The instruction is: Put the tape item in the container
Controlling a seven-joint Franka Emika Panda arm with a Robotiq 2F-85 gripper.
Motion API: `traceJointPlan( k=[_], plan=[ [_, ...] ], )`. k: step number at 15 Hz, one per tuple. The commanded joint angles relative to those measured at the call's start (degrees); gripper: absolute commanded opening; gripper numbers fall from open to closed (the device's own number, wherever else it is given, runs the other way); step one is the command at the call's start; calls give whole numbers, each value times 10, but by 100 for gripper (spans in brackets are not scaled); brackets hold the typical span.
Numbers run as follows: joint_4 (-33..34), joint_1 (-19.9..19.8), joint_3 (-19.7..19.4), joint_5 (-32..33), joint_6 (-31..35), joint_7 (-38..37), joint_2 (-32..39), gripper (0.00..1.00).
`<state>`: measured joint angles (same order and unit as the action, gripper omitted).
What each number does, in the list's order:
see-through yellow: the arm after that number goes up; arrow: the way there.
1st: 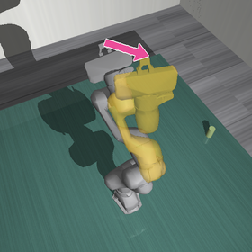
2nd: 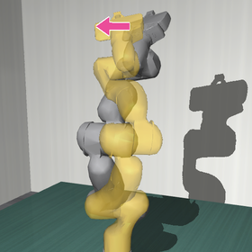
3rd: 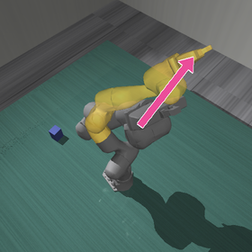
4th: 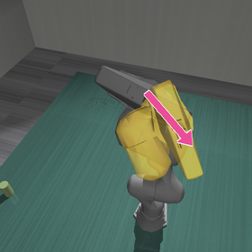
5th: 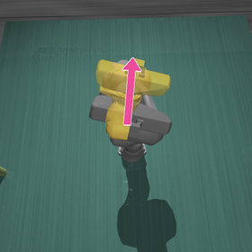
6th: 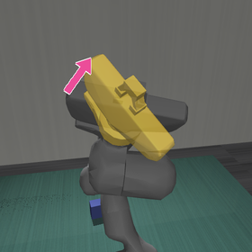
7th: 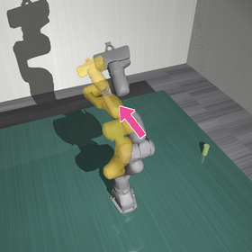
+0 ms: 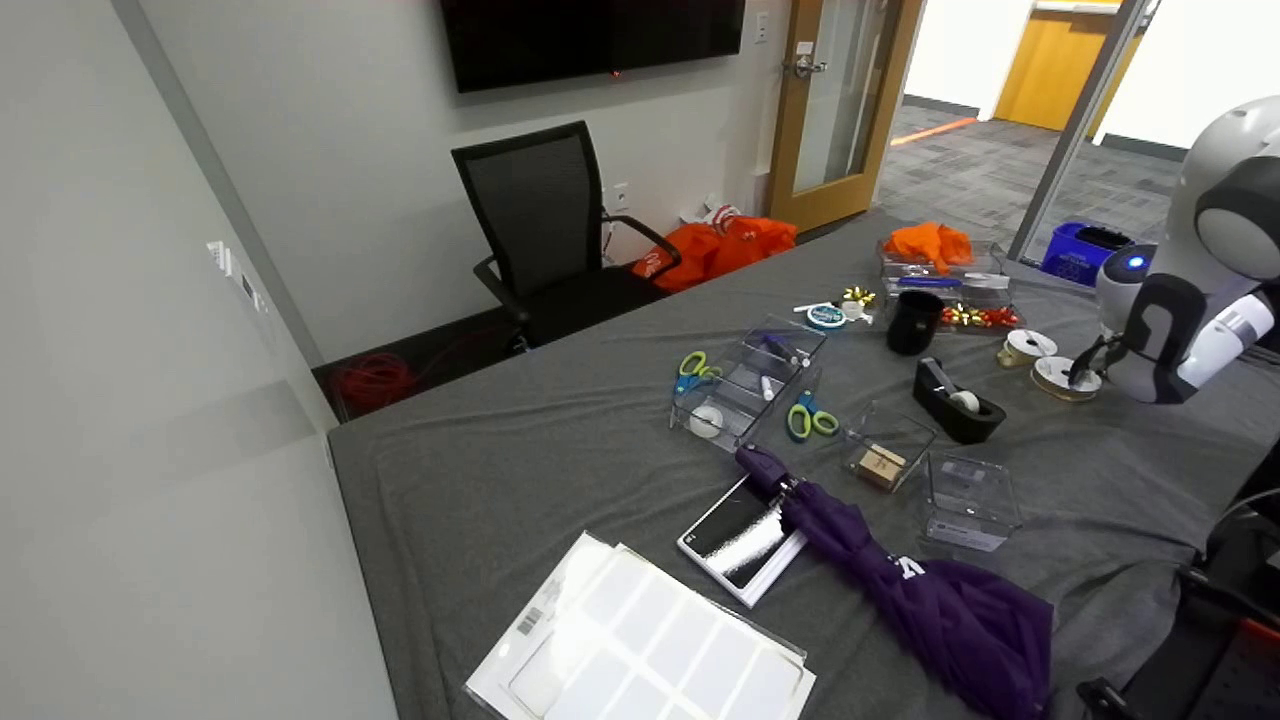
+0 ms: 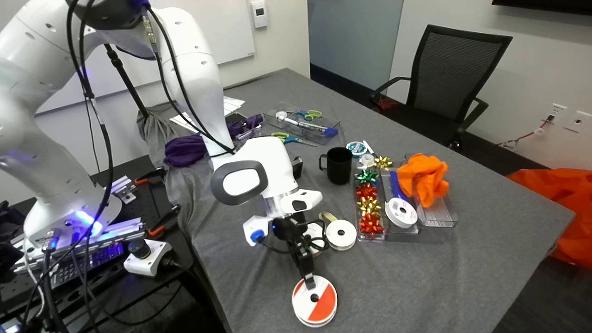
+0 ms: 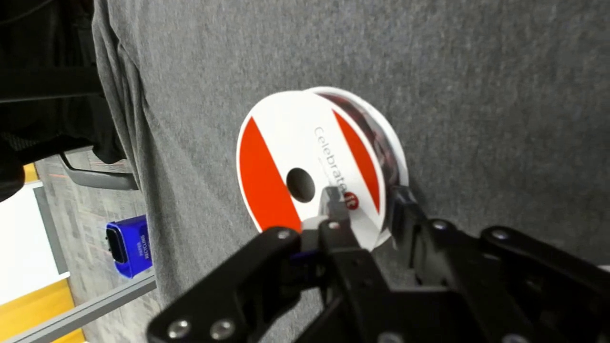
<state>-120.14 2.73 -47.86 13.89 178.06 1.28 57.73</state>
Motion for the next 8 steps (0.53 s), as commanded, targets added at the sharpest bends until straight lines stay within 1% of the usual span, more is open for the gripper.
traceJointPlan(
  k=[1,2,4,5,7,8],
  plan=[
    [12,-15,11,-13,9,10,7,2],
    [13,-15,10,-14,9,10,7,0],
    [13,-11,7,-16,9,11,5,0],
    [11,-10,6,-15,9,13,3,2],
    [3,-4,1,-11,9,17,-6,0],
    [-2,-1,-1,-9,10,19,-11,1]
  ],
)
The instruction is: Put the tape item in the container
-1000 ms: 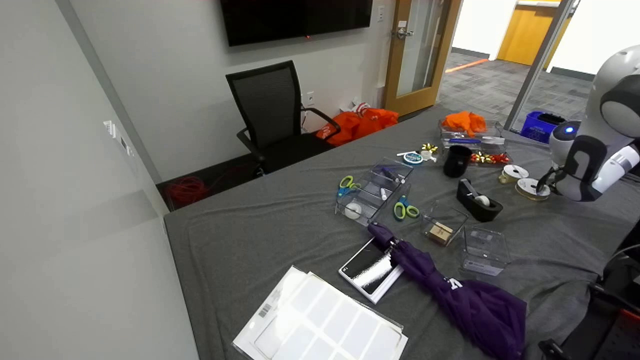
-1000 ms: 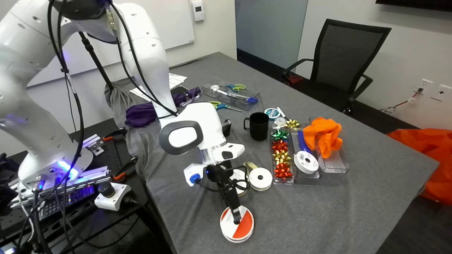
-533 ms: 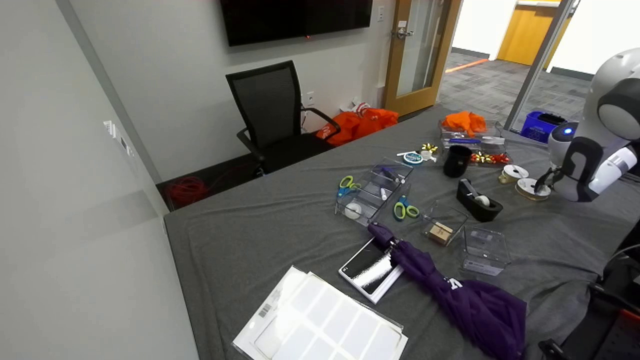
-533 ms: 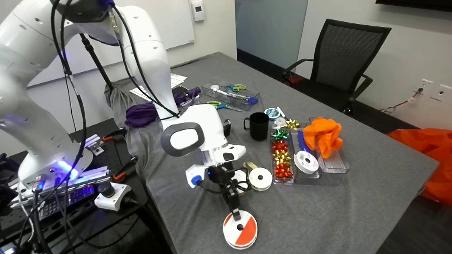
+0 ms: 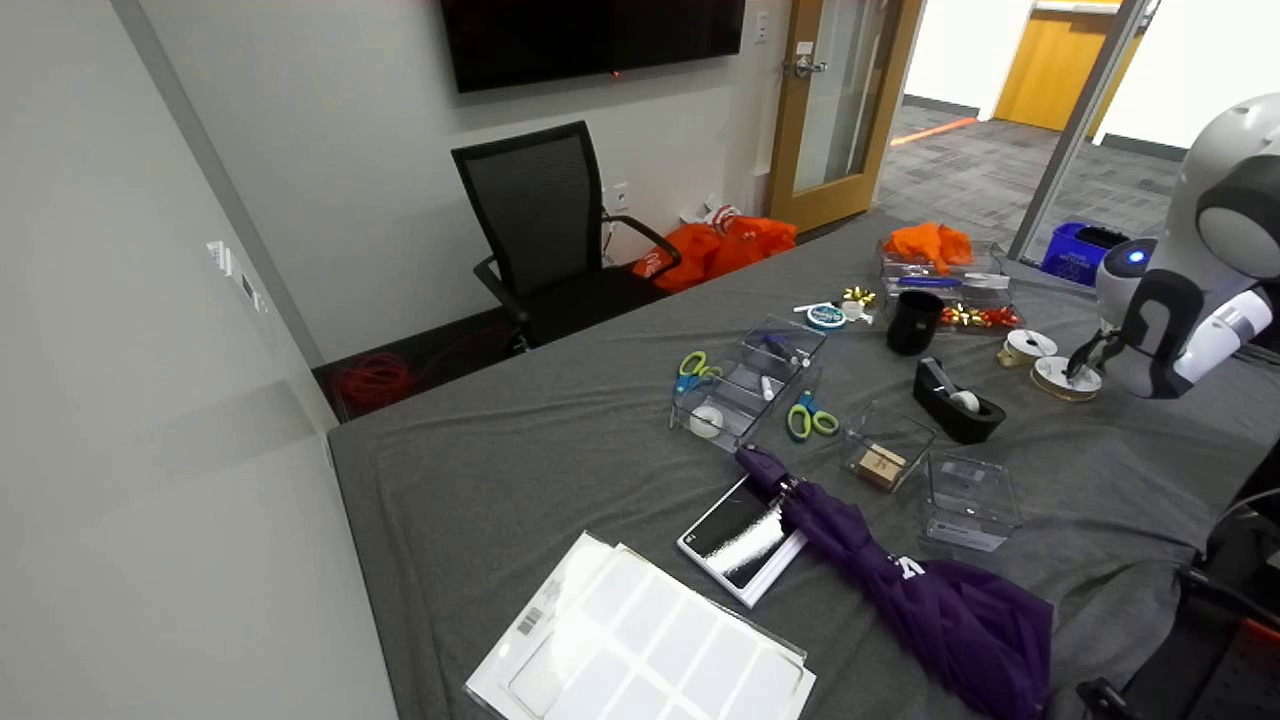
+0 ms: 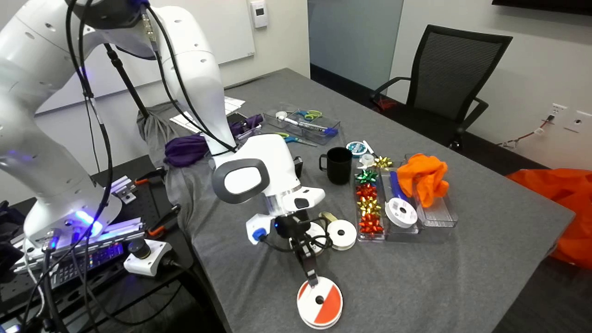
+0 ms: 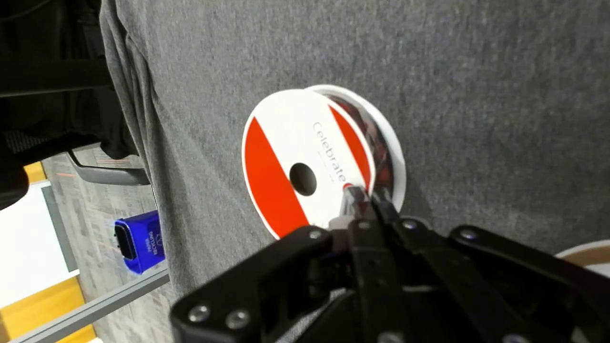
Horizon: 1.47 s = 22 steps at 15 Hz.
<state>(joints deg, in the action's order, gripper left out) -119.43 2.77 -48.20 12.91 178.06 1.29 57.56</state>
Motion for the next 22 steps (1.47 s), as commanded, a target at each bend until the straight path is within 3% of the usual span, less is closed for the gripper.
traceJointPlan(
  k=[1,11,16,22],
  plan=[
    [-14,1,1,3,10,22,-14,1],
    [-70,17,-1,27,-3,74,-90,1],
    [-128,-2,14,64,-24,131,-191,1],
    [-200,-50,60,93,-91,181,-344,1]
  ],
)
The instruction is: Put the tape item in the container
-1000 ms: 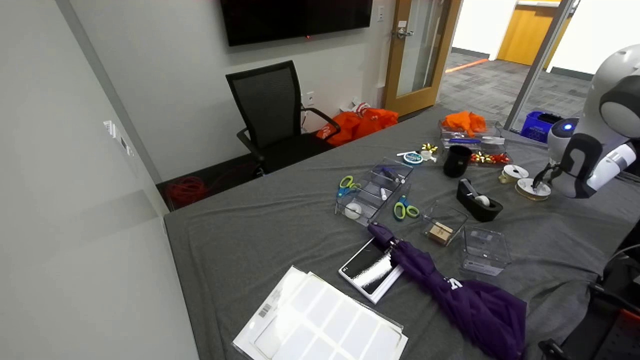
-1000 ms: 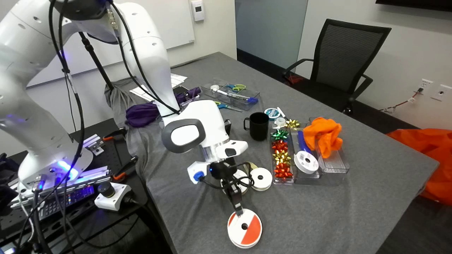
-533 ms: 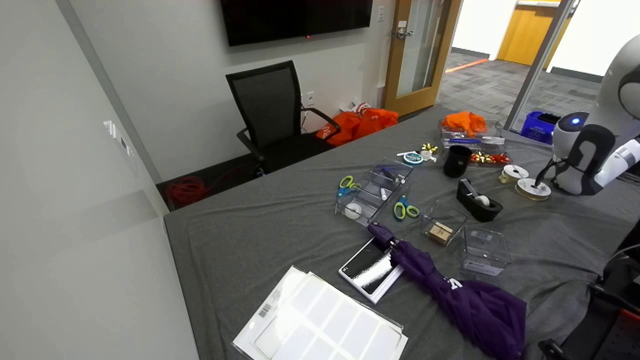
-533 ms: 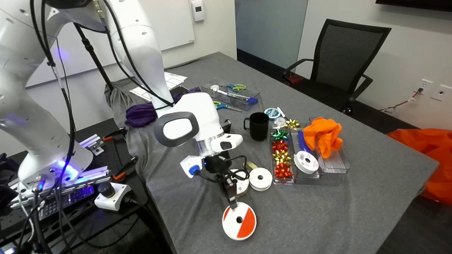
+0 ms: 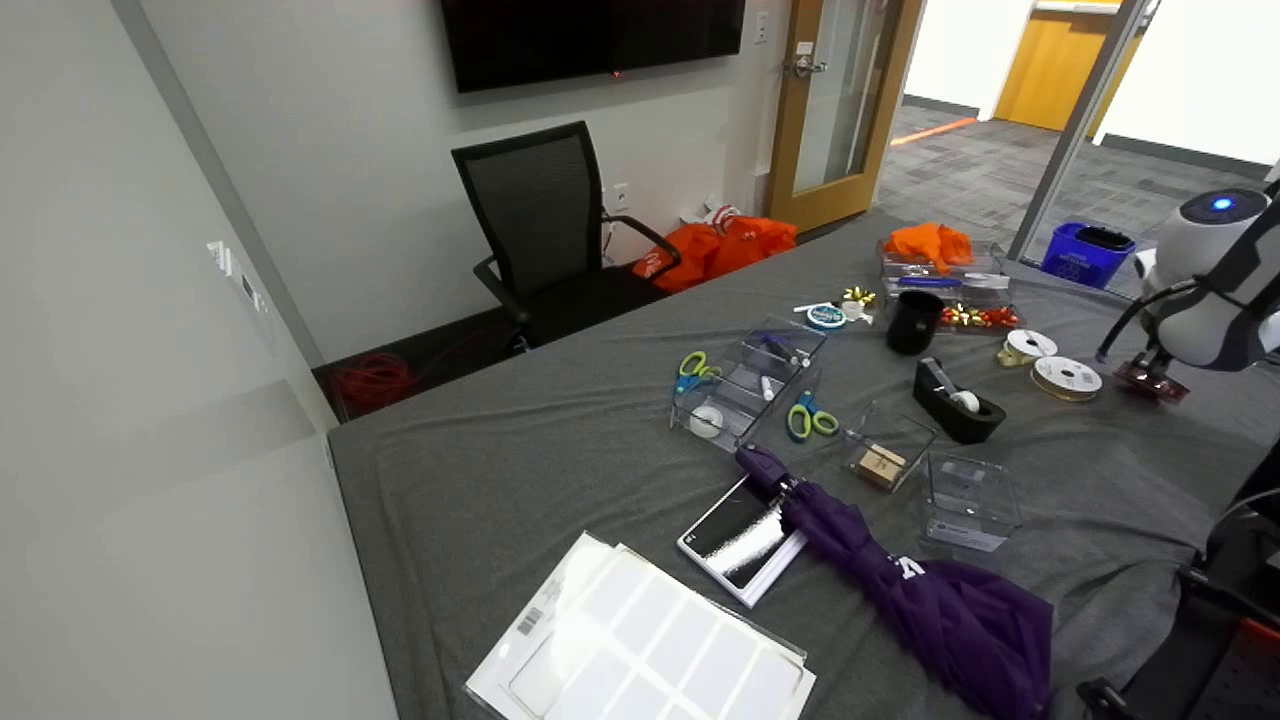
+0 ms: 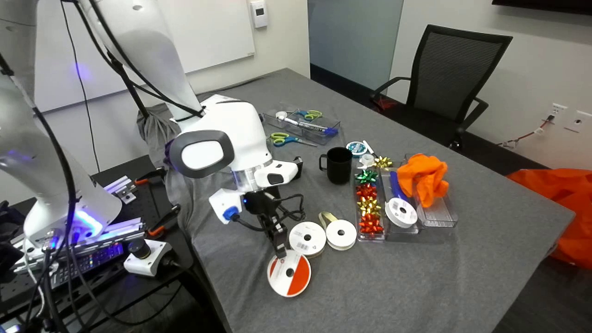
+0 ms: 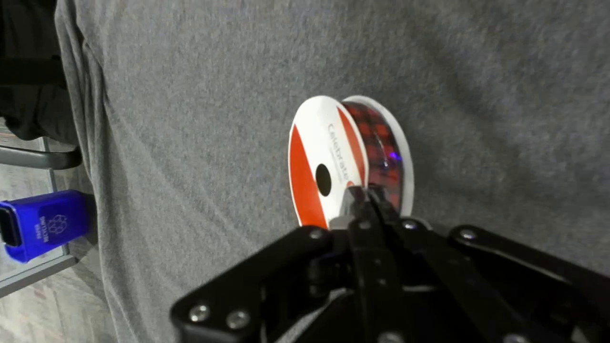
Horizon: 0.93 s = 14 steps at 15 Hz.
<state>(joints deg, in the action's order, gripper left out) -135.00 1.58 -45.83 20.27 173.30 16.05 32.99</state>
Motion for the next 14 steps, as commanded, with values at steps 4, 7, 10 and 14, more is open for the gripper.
traceJointPlan(
  k=[4,7,10,14],
  plan=[
    [-76,-130,147,-27,-124,66,-199,1],
    [-86,-224,257,-144,-168,143,-238,1],
    [-83,-309,355,-308,-207,256,-254,1],
    [-44,-360,412,-514,-262,414,-223,1]
  ],
)
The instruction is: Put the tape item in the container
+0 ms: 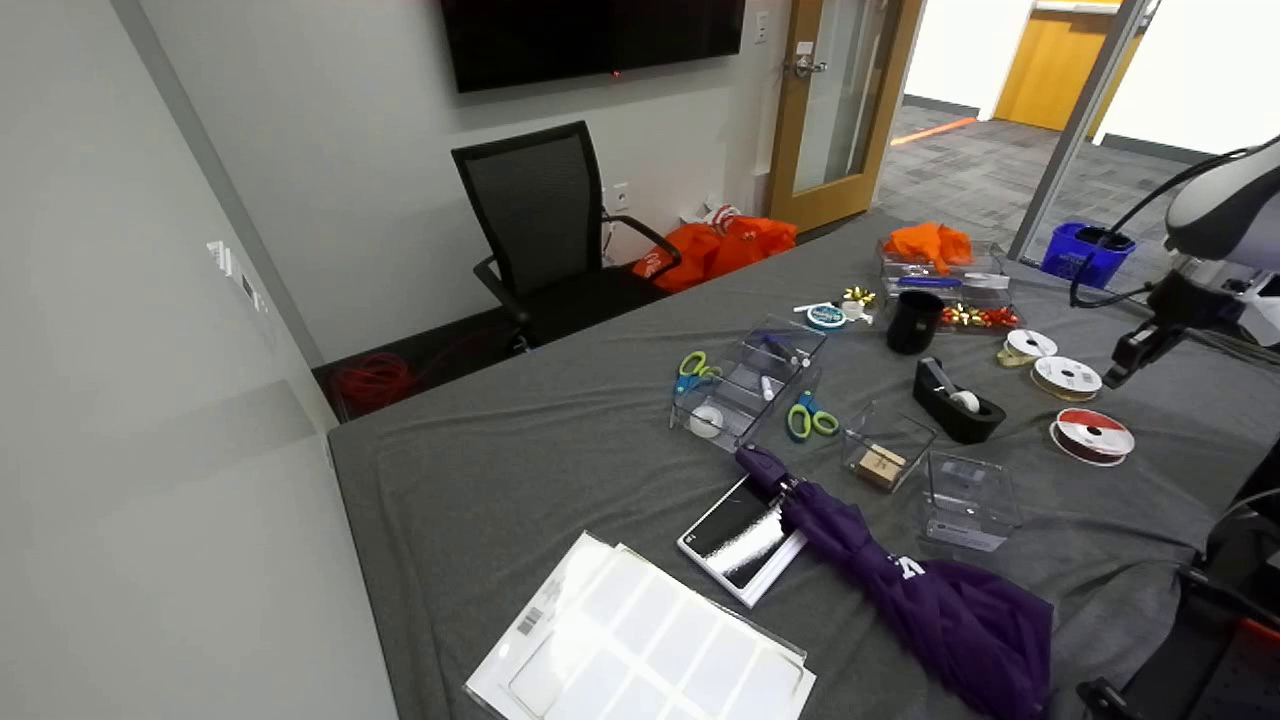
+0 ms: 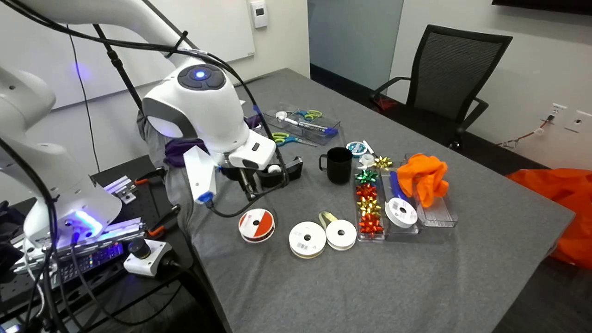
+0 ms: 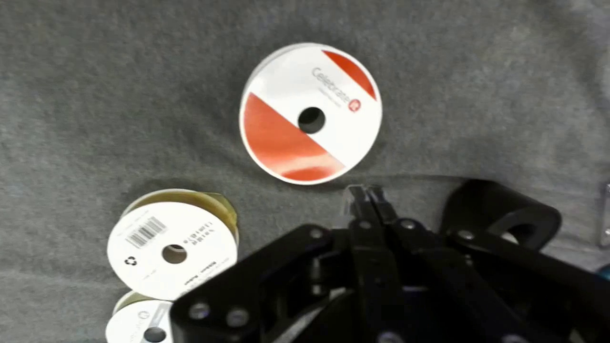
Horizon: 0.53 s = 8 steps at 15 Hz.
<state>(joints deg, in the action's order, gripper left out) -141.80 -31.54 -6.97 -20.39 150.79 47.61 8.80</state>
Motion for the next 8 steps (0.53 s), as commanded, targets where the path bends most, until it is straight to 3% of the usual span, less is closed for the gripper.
traceJointPlan(
  k=[1,3,4,5,8],
  plan=[
    [31,-12,3,-139,-53,127,24,1],
    [40,-7,-10,-168,-62,162,37,1],
    [43,-2,-18,-165,-56,167,46,29],
    [47,2,-25,-157,-55,166,53,29],
    [60,11,-48,-103,-46,141,74,49]
  ],
)
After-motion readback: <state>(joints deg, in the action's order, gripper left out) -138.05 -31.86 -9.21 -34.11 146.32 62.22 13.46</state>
